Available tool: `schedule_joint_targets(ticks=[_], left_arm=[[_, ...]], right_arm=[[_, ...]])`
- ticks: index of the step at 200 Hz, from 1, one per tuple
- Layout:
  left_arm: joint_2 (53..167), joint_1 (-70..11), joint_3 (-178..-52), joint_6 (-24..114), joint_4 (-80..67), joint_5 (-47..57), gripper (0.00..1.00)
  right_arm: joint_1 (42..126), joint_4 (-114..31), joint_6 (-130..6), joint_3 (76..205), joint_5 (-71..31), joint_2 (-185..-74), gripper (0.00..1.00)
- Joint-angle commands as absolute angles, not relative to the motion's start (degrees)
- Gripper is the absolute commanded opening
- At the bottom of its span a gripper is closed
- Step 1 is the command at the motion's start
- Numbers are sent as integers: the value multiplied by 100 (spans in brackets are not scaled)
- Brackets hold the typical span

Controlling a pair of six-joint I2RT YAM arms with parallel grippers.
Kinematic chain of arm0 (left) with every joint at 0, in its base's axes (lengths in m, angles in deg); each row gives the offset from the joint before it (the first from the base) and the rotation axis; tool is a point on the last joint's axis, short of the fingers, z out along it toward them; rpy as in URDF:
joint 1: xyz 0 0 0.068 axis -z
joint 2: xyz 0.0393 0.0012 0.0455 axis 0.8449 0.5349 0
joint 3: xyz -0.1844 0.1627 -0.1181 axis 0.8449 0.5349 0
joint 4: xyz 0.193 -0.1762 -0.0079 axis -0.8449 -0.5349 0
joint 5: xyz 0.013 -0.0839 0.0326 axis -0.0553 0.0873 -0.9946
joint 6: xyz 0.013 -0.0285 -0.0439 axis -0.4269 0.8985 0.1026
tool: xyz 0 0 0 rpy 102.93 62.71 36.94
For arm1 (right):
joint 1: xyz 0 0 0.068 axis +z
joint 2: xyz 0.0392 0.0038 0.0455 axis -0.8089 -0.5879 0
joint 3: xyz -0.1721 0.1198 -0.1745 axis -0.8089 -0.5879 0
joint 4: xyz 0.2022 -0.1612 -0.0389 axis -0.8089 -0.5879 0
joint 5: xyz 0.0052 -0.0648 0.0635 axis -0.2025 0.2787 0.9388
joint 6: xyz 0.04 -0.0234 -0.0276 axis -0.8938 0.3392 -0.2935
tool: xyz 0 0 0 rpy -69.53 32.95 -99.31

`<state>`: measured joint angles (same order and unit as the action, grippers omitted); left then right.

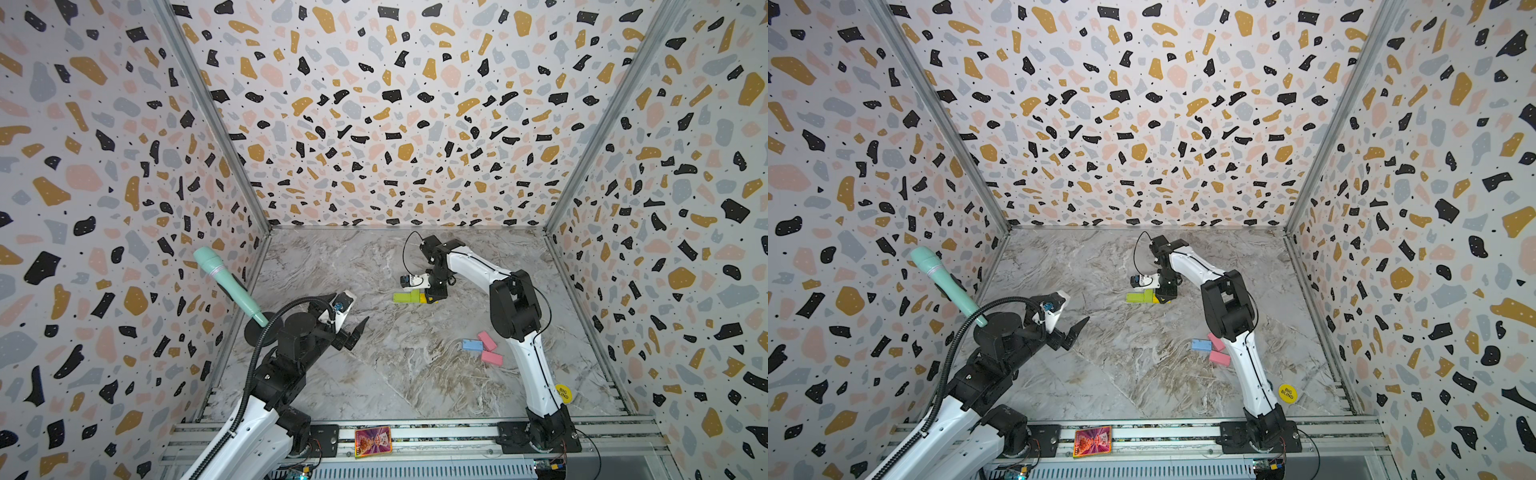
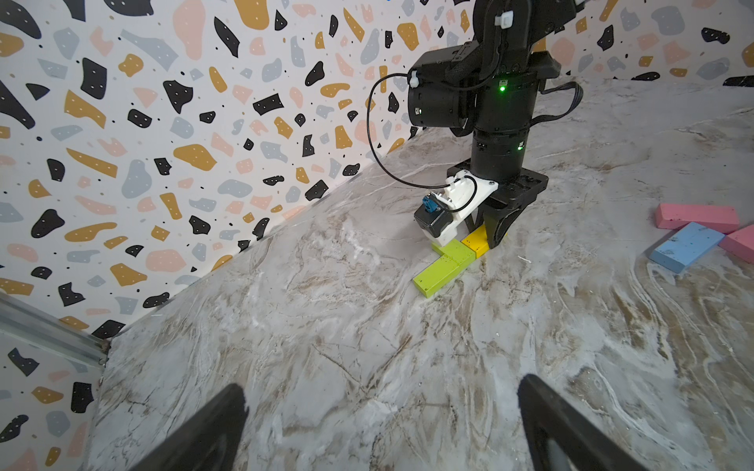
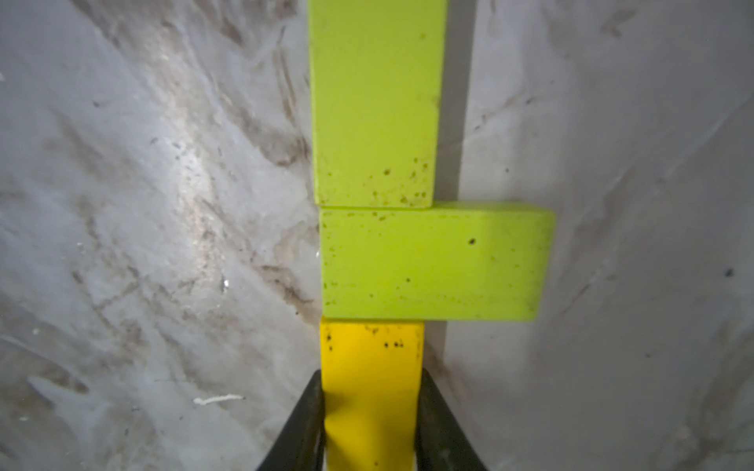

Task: Assemble the letter t with building blocks
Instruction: Assemble the building block at the center of the board.

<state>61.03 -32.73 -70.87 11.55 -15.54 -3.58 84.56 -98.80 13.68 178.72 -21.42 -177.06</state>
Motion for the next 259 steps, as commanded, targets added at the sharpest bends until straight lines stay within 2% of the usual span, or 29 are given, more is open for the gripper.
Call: schedule_joint_targets(ticks=[1,161,169,259], left_arm=[[6067,-3244,-7044,1091,-1429,-357,99],[6072,-3245,-7044,1088,-1424,-346,99],[6068,-3250,-7043,1093,-1426,-346,99],[6078,-3243,-7044,1090,-1426,-329,99]], right_arm=[[8528,-10017,1330,17868,-2079,-18027,34],[8528,-9999,1312,17887,-2093,-18062,35],[8528,-9999,1312,17894,-2102,-18066,42],[8469,-10060,1299,17888,-2085,-18058,43]])
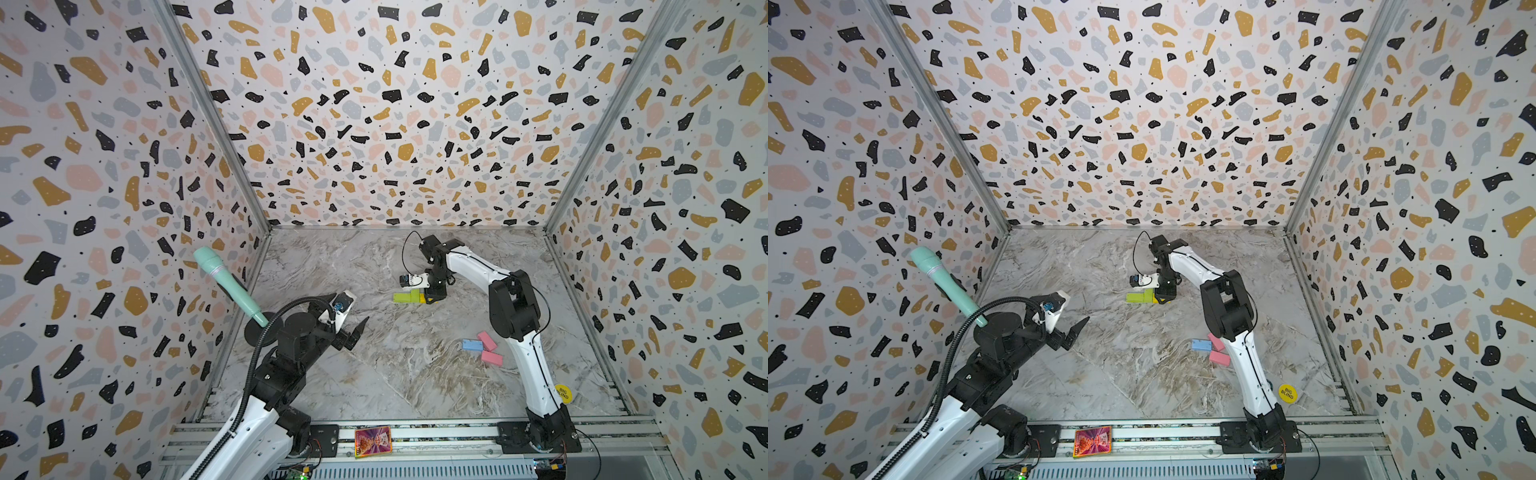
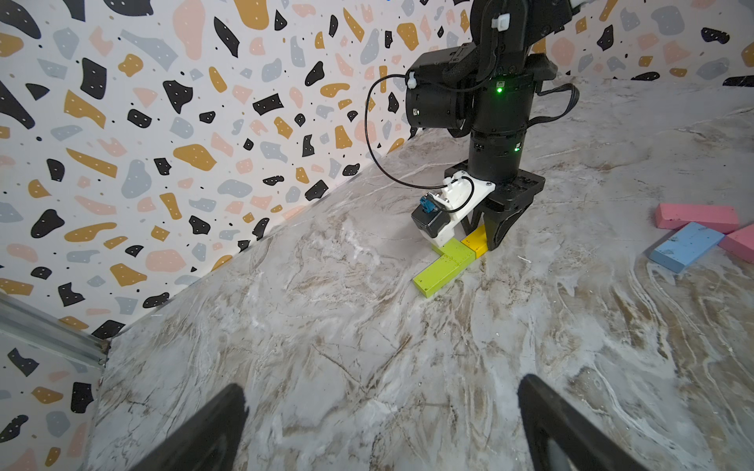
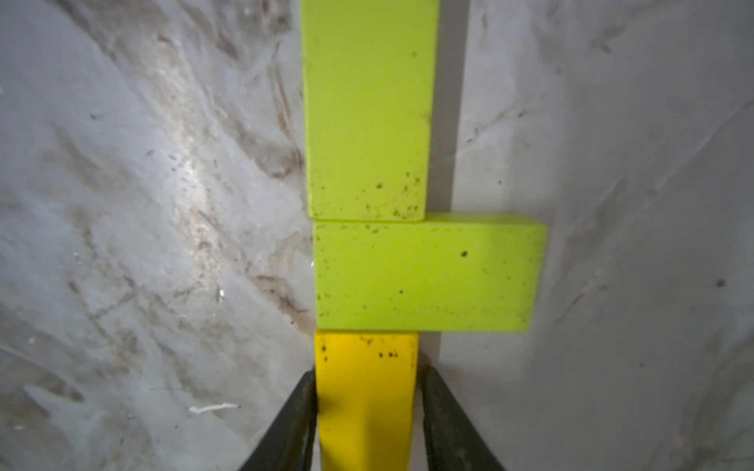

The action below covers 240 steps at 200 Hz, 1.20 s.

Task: Assemble the letter t with building blocks
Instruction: Assemble the building block at the center of the board.

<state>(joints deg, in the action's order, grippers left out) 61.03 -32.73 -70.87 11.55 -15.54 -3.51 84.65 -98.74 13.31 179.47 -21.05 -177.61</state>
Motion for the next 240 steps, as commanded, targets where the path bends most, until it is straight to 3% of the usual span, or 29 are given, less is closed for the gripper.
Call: schedule_joint_targets(ticks=[1,95,99,107,240], left_arm=[[6082,-3239,-7044,1094,-1427,-329,99],[6114,-3250,-7053,1062,-1437,-234,99],[6112,-3245,-7053,1070,-1437,-232,100],[6121,-3242,-7052,1062,-1438,-223,99],[6188,-3249,-7078,1058,-1490,13,100]], right_arm=[[8463,-10060,1297,17887,-2089,-18054,43],[8334,-10128,1217,17609,-1940,-17914,46],[8333,-10146,1212,17613,-1924,-17917,60],[8334,-10163,1201,17605,-1910,-17917,63],[7908,-9928,1072,17008,-1797,-17295,67]])
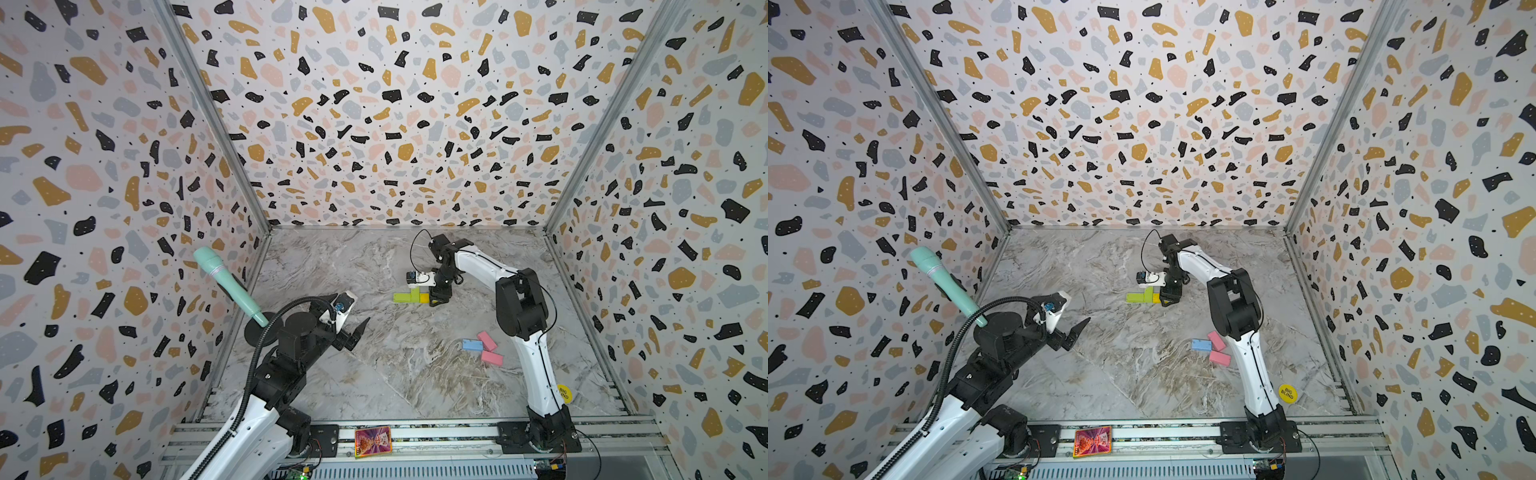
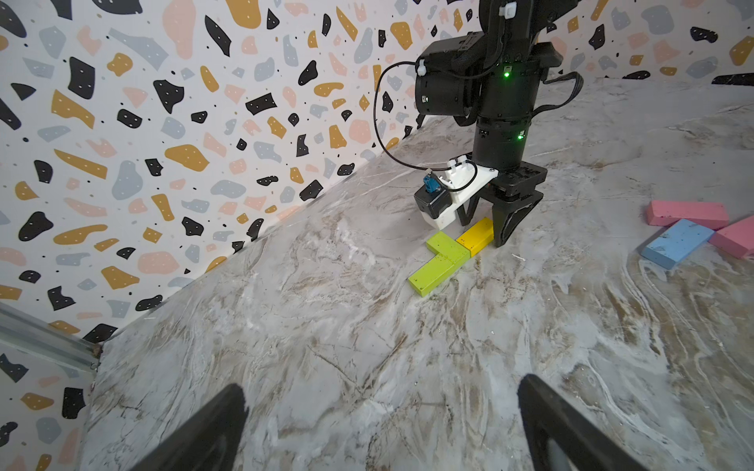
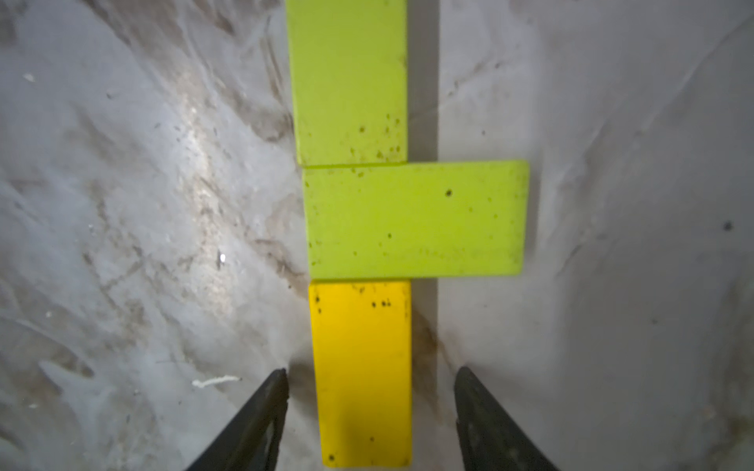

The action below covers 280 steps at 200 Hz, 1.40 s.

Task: Assemble the letter t with building blocks
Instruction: Assemble the building block at the center of the board, then pick up the building block from the center of the board.

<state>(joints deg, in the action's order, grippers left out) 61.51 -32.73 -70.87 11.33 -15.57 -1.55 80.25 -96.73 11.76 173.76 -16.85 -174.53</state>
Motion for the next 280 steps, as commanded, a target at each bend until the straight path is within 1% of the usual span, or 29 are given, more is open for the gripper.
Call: schedule_joint_targets(ticks=[1,53,80,117,142,163,188,204,218,236,280], left_arm=[[6194,-3242,-7079,1060,-1490,18,100],[6225,-3252,-7087,1054,-1508,58,99],[6211,-3246,-7080,1114,-1449,-50,99],[6121,-3247,-7053,1374,-1271,-543,99],[6090,-3241,-7059,1431,-1223,-646,99],[6087,-3251,-7078,1482,-1191,-776,99],[6138,-3252,-7136,1635,-1174,-1069,99],[6167,-3251,-7147,1677,-1140,-1141,100],[6192,-3251,-7173,1691,-1117,-1179,99],[6203,-3250,-7184,1697,-1104,-1228,99],[6179,-3247,-7149,1702,-1080,-1235,99]], right_arm=[[7902,-9920,1074,16994,-1796,-17285,67],[7618,-9622,889,16439,-1706,-16769,67],[7457,-9370,614,16012,-1615,-16313,66],[7437,-8476,-415,15108,-1745,-15326,65],[7458,-8348,-1186,14654,-1889,-14726,64],[7523,-8139,-1886,14152,-2022,-14209,60],[7729,-7847,-2500,13559,-1972,-13537,60],[7724,-7905,-3044,13420,-2172,-13353,59],[7711,-8041,-3417,13325,-2473,-13260,55],[7672,-8039,-3862,13118,-2727,-13112,54],[7677,-8326,-4644,12632,-3065,-12776,55]])
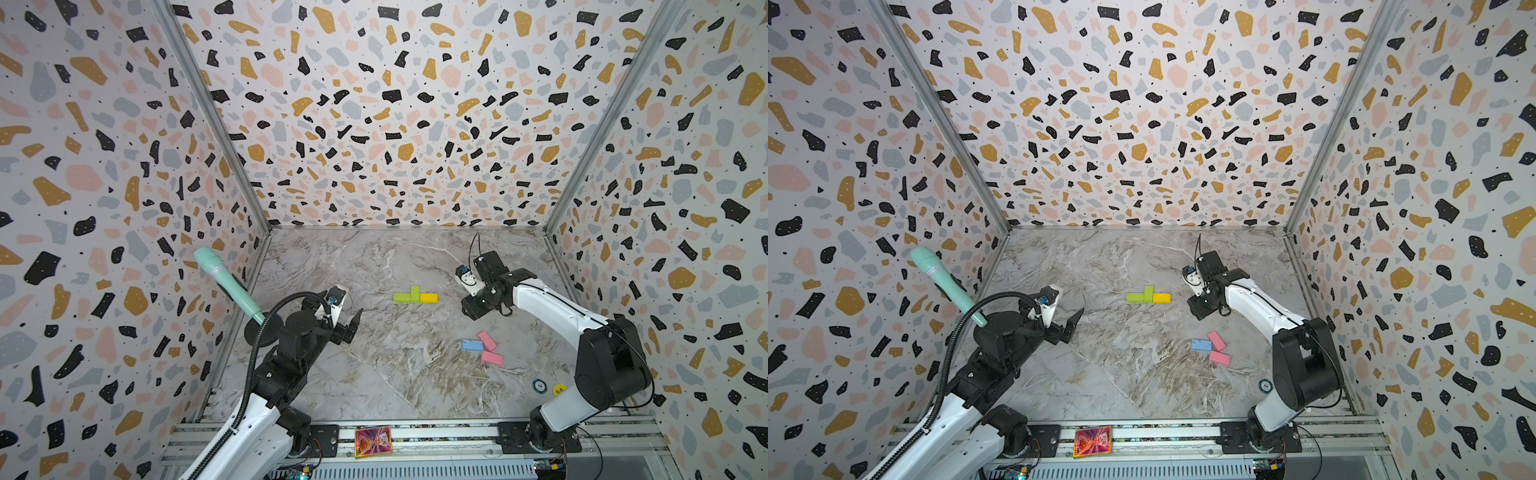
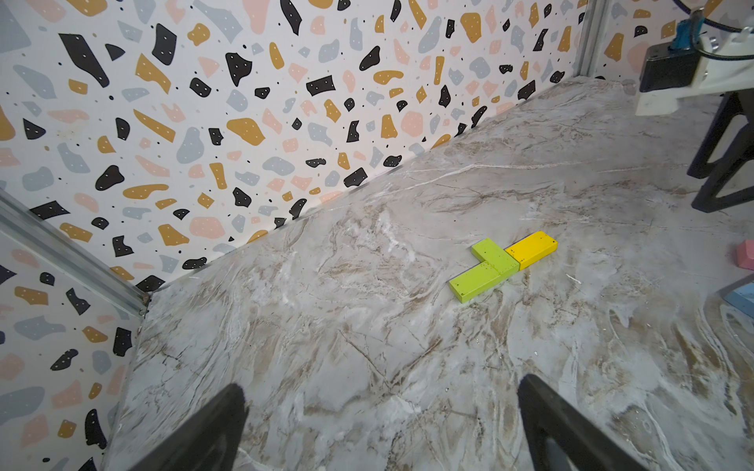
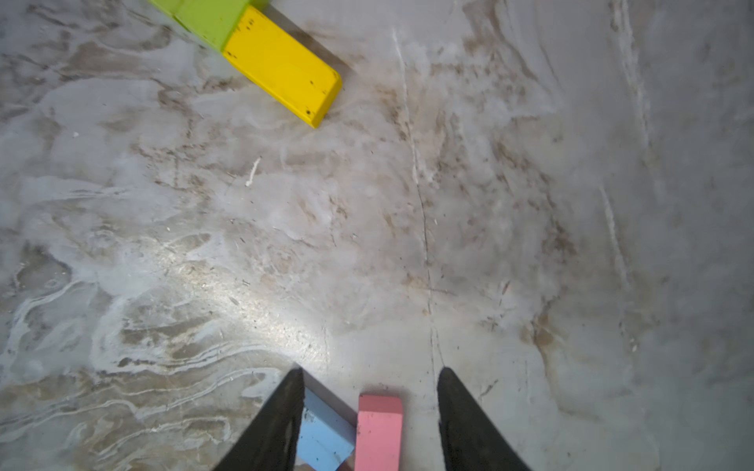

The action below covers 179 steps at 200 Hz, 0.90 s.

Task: Assemble the letter t with building blocks
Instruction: Pick up the building block from the center of the board.

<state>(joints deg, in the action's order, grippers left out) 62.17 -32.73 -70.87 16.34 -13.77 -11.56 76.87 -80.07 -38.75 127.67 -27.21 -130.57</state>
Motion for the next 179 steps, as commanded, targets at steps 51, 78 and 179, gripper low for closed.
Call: schedule_joint_targets(ticks=[51,78,179], left_arm=[[6219,-3248,-7156,1689,-1069,-1216,99],[6201,-3251,-7154,1679,-1069,-1224,99],[6149,-3245,-7132,1663,-1095,-1286,99]], right_arm=[[7352,-8204,-5219,12042,-2884,-12765,50],[7080,-8096,-5276,12023,-2499,-12554,49],[5785,-7351,-5705,11494,-949,-11081,99]])
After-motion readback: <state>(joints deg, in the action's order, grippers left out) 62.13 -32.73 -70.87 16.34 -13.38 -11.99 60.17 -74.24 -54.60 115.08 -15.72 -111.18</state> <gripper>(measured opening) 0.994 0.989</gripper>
